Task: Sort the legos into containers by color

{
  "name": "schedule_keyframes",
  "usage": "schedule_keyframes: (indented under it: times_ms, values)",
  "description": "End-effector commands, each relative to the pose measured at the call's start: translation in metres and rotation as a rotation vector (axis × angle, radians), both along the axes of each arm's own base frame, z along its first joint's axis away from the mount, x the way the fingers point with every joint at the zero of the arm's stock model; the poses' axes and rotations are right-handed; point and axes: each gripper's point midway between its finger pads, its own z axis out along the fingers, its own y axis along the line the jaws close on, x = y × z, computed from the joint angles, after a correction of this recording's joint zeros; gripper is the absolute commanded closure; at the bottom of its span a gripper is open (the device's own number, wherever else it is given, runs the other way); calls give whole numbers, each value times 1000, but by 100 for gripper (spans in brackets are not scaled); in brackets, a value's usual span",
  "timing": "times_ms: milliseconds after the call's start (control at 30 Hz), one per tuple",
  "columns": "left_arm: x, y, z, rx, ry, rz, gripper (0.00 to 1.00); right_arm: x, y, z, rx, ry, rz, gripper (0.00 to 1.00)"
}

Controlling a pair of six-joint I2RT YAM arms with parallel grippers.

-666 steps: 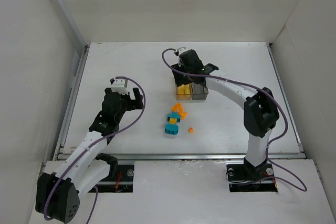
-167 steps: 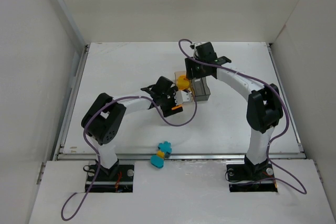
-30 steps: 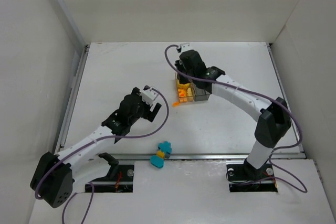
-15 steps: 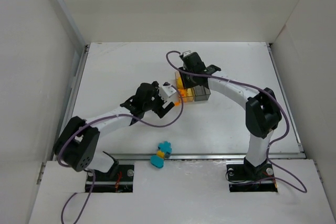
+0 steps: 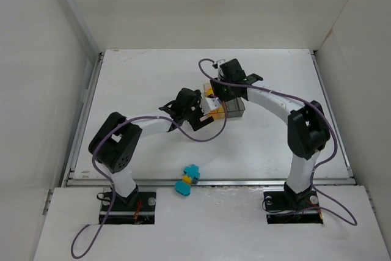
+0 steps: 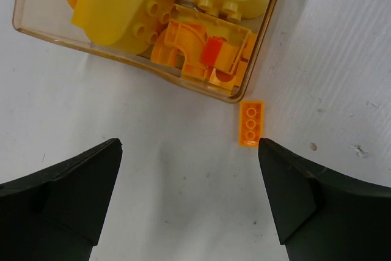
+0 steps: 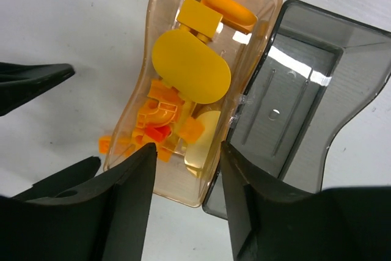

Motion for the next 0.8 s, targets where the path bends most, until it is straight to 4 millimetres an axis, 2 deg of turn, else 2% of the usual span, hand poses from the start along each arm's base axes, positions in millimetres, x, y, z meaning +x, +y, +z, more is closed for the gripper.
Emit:
schedule_keyframes:
  times_ms: [0,33,233,400,567,633,667,733,767]
  values:
    - [16,-10,18,18,-49,-30,8,15,11,16,41,-50,41,49]
    - [16,-9,12,30,-43,-36,8,13,13,16,49,-46,49,49]
    - [7,-14,11,49,-22,-119,6,9,15,11,56,-20,65,51]
    - [-7,-15,5,80,-8,-229,5,10,10,19,72,-34,47,51]
    - [-3,-22,-2,98,40,-218,5,12,5,16,83,-27,41,51]
    - [-3,-22,-2,107,56,-219,11,10,3,12,78,-19,41,51]
    - [-5,-21,-10,120,77,-220,12,13,-1,12,78,-19,30,51]
    - [-2,-25,-6,107,81,-220,18,15,-5,10,84,-16,24,51]
    - [-6,-27,-10,107,106,-233,23,15,-5,10,84,-16,24,51]
